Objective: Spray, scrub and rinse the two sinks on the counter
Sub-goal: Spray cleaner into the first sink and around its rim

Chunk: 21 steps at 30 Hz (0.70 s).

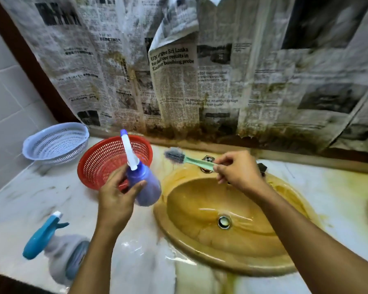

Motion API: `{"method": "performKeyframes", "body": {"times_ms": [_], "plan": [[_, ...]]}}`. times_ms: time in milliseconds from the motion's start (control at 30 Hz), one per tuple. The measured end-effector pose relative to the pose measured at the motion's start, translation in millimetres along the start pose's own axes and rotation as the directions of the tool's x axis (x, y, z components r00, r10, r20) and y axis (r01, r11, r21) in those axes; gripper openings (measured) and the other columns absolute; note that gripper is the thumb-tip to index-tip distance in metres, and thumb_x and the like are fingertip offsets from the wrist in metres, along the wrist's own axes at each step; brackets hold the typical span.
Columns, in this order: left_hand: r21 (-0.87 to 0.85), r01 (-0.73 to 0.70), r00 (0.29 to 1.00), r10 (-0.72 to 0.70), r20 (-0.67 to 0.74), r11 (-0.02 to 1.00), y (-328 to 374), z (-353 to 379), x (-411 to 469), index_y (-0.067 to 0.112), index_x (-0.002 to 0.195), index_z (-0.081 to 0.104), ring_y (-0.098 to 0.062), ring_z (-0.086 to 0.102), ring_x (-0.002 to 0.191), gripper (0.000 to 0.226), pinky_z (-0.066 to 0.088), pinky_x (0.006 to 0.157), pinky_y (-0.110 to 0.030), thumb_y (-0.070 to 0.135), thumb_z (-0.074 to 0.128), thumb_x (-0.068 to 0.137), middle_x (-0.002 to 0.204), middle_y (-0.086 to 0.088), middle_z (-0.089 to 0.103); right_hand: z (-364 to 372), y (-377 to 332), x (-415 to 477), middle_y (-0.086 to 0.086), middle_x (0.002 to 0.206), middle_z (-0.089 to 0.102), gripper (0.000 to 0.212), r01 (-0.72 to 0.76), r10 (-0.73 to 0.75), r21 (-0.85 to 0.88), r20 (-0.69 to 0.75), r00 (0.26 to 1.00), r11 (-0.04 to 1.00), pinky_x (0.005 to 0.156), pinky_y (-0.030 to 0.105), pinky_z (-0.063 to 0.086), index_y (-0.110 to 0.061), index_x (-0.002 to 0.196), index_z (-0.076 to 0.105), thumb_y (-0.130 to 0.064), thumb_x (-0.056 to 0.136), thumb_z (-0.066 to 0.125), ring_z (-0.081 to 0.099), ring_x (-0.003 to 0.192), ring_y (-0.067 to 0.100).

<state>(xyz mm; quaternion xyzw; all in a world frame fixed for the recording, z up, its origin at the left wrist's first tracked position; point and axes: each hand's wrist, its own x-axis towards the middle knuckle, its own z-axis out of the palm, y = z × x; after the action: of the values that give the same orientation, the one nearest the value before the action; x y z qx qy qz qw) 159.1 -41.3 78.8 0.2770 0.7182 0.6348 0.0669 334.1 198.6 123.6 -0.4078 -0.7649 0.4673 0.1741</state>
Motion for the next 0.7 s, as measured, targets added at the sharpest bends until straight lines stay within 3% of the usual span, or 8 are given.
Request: {"method": "performKeyframes", "body": {"times_ms": [67,200,467,567,633,700], "plan": [[0.038,0.029,0.999,-0.03,0.015,0.999,4,0,-28,0.008,0.133,0.066,-0.009,0.069,0.106,0.054,0.053,0.084,-0.011,-0.004,0.079,0.082,0.125,-0.009,0.07,-17,24,-30,0.006,0.072,0.075,0.008,-0.037,0.037,0.006,-0.023,0.999,0.999,0.064,0.042,0.065,-0.013,0.091,0.076,-0.005,0.09,0.077,0.074,0.061,0.019],[0.072,0.089,0.996,-0.086,-0.037,0.993,6,-11,-85,0.004,0.134,0.064,-0.023,0.064,0.107,0.054,0.049,0.074,-0.004,-0.007,0.078,0.083,0.118,-0.008,0.069,-38,59,-90,0.007,0.076,0.075,0.008,-0.087,0.087,-0.027,-0.004,0.996,0.996,0.057,0.029,0.062,-0.014,0.095,0.074,-0.007,0.092,0.073,0.074,0.064,0.017],[0.049,0.218,0.967,-0.209,-0.145,0.975,-11,-43,-156,0.018,0.135,0.057,-0.021,0.059,0.114,0.062,0.05,0.083,-0.008,-0.01,0.076,0.083,0.121,-0.006,0.064,30,96,-140,0.004,0.072,0.074,0.008,-0.057,0.065,-0.088,0.094,0.993,0.994,0.063,0.039,0.065,-0.016,0.087,0.076,-0.009,0.089,0.079,0.073,0.06,0.02],[0.067,0.253,0.958,-0.241,-0.153,0.965,-18,-51,-162,0.02,0.135,0.056,-0.006,0.063,0.104,0.06,0.044,0.082,-0.002,-0.007,0.076,0.086,0.112,0.004,0.067,74,99,-140,0.0,0.078,0.075,0.011,0.007,0.006,-0.155,0.078,0.997,0.988,0.078,0.037,0.06,-0.017,0.081,0.078,-0.008,0.087,0.075,0.07,0.071,0.015],[0.066,0.261,0.958,-0.25,-0.142,0.963,-24,-57,-159,0.024,0.132,0.055,0.013,0.063,0.094,0.058,0.041,0.075,0.004,-0.006,0.076,0.087,0.108,0.016,0.064,100,97,-141,0.003,0.08,0.075,0.016,0.029,-0.015,-0.193,0.07,0.997,0.981,0.073,0.025,0.048,-0.013,0.08,0.076,-0.004,0.086,0.065,0.061,0.071,0.008],[0.061,0.271,0.956,-0.261,-0.135,0.961,-32,-62,-153,0.023,0.132,0.055,0.014,0.061,0.09,0.057,0.041,0.076,0.005,-0.005,0.075,0.087,0.109,0.012,0.064,124,94,-142,0.005,0.082,0.074,0.019,0.032,-0.021,-0.216,0.052,0.998,0.976,0.067,0.026,0.042,-0.012,0.079,0.076,-0.001,0.085,0.06,0.062,0.075,0.016]]}}
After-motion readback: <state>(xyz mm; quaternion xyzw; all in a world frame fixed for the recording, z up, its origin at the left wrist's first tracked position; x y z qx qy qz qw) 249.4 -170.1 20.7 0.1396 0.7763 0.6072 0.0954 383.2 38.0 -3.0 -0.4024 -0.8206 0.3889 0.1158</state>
